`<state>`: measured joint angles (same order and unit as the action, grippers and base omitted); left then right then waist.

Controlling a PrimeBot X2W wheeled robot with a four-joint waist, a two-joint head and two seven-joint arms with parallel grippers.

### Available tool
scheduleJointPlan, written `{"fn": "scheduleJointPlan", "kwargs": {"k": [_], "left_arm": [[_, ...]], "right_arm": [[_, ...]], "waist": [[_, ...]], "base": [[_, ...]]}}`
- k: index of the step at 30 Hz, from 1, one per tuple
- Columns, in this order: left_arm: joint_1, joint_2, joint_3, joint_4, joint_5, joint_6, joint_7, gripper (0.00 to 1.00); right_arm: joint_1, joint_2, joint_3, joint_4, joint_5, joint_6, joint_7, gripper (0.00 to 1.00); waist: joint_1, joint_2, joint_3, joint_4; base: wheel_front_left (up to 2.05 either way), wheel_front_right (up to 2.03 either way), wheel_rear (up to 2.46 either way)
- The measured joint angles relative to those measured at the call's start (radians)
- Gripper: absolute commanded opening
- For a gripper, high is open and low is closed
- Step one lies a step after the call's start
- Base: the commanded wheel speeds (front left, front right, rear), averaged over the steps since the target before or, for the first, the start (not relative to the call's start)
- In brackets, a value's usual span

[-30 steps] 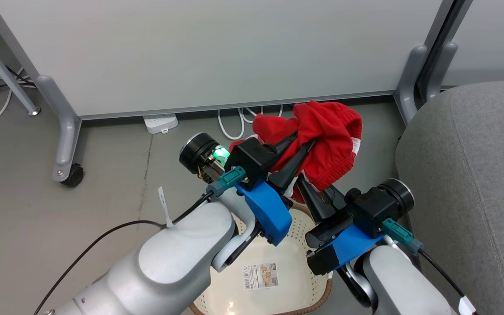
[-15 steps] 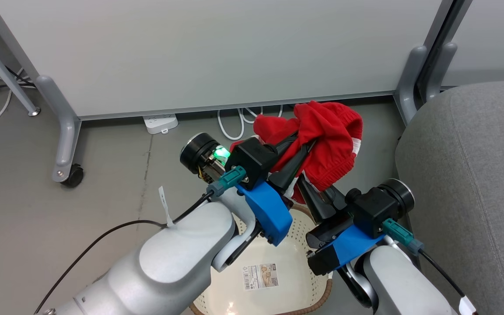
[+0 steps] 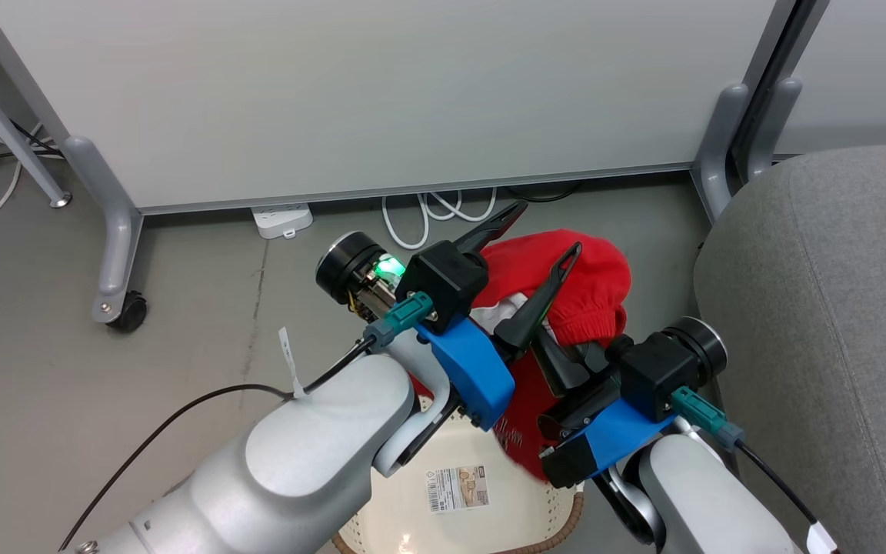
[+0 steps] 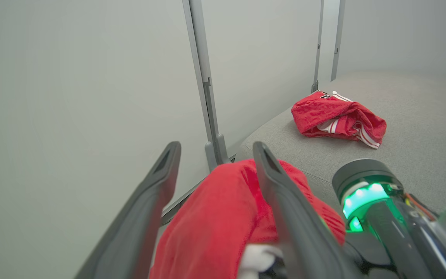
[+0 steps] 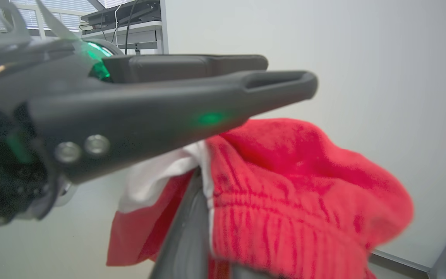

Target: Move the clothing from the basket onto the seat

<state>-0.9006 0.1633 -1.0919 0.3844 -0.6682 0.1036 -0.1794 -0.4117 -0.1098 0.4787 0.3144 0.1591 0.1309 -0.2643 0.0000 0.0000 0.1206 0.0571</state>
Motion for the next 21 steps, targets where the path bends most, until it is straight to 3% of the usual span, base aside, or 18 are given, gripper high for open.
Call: {"fn": "scheduleJointPlan", "kwargs": {"k": [12,21], "left_arm": [[-0.004,0.008,-0.006,-0.001,0.0,0.008,-0.003,1.0],[-0.017,0.013,-0.012,-0.016,0.002,0.017,0.002,1.0]], "right_arm": [[0.008,-0.004,-0.009,0.0,0.0,0.0,0.0,0.0],[0.008,-0.004,-0.08,-0.009,0.0,0.0,0.0,0.0]], "waist": [[0.0,0.0,0.003,-0.011],[0.0,0.0,0.028,-0.037]], "base": [[0.0,0.0,0.0],[0.0,0.0,0.0]]}}
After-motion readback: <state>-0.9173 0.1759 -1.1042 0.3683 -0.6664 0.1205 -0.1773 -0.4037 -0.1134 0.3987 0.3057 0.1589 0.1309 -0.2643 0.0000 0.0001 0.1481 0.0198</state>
